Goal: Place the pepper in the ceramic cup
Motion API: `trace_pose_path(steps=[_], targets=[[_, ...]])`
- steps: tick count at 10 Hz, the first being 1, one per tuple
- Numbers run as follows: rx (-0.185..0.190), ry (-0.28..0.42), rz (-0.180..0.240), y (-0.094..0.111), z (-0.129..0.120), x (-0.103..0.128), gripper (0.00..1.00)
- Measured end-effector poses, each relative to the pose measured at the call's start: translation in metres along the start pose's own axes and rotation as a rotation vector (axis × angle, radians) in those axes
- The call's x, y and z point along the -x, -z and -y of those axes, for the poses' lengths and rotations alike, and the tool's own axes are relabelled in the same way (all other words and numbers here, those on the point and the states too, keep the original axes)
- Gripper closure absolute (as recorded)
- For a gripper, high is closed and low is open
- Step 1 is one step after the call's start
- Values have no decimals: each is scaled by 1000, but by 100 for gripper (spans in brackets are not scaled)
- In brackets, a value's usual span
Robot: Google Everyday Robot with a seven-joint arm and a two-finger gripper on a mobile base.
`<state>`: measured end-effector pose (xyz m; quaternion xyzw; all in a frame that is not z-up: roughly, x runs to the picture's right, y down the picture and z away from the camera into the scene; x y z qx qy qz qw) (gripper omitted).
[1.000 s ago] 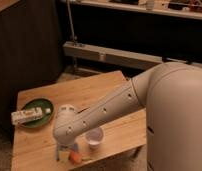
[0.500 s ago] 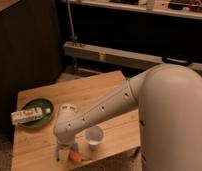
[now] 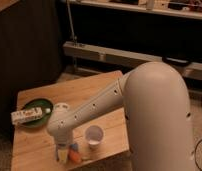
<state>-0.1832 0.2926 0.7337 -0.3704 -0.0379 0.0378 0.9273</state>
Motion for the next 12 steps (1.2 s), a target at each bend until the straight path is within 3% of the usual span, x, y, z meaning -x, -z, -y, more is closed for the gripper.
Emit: trace_pose_path(steps=[4,5,12], targets=[[-14,21,-33,-6,-1,6,20],[-18,25,-36,-6,0,6,24],[-4,46,-11,-10,-1,5,93]])
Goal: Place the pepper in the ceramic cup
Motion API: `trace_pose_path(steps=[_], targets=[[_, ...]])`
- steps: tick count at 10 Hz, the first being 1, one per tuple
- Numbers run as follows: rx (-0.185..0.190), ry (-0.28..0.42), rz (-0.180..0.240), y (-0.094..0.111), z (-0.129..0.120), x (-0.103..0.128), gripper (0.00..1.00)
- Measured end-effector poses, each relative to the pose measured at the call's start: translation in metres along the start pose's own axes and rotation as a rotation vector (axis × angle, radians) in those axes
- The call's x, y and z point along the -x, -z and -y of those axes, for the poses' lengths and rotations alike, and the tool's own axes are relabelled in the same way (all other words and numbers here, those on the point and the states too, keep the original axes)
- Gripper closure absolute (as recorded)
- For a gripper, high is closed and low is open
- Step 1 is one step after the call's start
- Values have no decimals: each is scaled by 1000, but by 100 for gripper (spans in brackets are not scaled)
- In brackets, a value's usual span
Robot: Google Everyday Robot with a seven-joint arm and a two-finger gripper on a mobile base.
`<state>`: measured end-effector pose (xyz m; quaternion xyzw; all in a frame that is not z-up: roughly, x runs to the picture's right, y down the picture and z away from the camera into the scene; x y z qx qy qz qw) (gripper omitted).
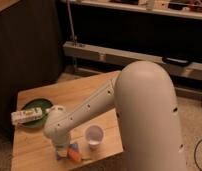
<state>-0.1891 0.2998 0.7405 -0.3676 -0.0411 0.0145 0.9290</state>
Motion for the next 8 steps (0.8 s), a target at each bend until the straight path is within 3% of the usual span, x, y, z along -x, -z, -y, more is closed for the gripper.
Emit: trace_pose_path(steps=[2,8], targets=[[-2,5,3,3,0,-1,100],[-4,59,47,17,7,1,100]])
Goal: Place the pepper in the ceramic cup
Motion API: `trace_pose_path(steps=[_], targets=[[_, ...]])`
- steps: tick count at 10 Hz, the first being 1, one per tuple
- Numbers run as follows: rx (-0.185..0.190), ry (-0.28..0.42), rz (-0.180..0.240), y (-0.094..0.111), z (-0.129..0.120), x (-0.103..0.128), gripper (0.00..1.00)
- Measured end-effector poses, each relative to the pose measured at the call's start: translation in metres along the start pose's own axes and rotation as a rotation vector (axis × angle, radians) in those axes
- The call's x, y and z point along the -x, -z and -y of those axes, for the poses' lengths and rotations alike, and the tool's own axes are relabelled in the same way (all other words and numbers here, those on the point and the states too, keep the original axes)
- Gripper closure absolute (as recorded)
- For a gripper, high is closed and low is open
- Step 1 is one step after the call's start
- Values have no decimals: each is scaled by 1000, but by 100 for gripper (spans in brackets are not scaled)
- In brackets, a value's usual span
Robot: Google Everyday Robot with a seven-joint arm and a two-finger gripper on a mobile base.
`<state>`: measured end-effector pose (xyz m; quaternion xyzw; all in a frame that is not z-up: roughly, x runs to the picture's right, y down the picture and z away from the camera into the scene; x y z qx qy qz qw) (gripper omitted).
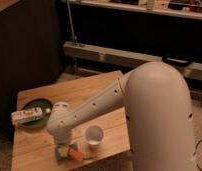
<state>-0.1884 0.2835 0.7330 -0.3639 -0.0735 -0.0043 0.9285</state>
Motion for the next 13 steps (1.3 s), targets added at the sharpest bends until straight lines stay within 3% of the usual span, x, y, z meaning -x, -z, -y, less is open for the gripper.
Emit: trace_pose_path(steps=[4,5,7,10,12,13], targets=[[35,46,-3,-14,15,10,99],[42,56,-12,-18,20,13,95],[43,75,-21,-16,29,21,73],[21,75,-47,3,30,19,43],[19,77,-53,5,29,20,25],[21,79,-52,4,29,22,21]])
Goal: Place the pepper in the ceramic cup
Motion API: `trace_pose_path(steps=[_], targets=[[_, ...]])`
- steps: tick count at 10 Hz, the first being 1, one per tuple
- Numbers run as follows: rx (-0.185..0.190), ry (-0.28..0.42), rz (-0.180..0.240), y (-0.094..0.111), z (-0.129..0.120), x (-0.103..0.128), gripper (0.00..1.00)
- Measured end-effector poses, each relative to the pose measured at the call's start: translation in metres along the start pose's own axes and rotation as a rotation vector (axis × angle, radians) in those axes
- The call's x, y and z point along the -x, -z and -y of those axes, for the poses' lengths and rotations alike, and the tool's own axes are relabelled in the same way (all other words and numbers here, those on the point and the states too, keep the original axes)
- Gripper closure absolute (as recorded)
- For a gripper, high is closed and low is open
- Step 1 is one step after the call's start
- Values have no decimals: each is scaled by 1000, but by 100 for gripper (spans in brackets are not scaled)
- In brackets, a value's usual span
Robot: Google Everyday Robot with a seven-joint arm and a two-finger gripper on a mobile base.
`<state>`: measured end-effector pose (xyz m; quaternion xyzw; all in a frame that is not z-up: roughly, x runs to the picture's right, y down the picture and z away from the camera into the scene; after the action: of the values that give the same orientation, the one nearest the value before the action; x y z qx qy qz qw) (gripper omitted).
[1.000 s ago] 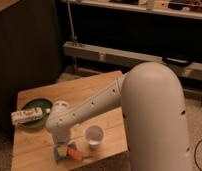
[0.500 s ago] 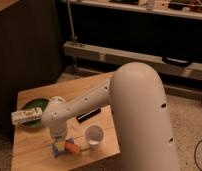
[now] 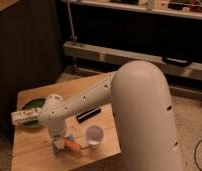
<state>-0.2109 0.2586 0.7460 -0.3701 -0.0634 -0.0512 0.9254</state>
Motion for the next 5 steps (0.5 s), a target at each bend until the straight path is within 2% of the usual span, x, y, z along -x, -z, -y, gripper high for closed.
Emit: trace_pose_path(steps=[5], targets=[[11,21,3,-5,0,7,20]])
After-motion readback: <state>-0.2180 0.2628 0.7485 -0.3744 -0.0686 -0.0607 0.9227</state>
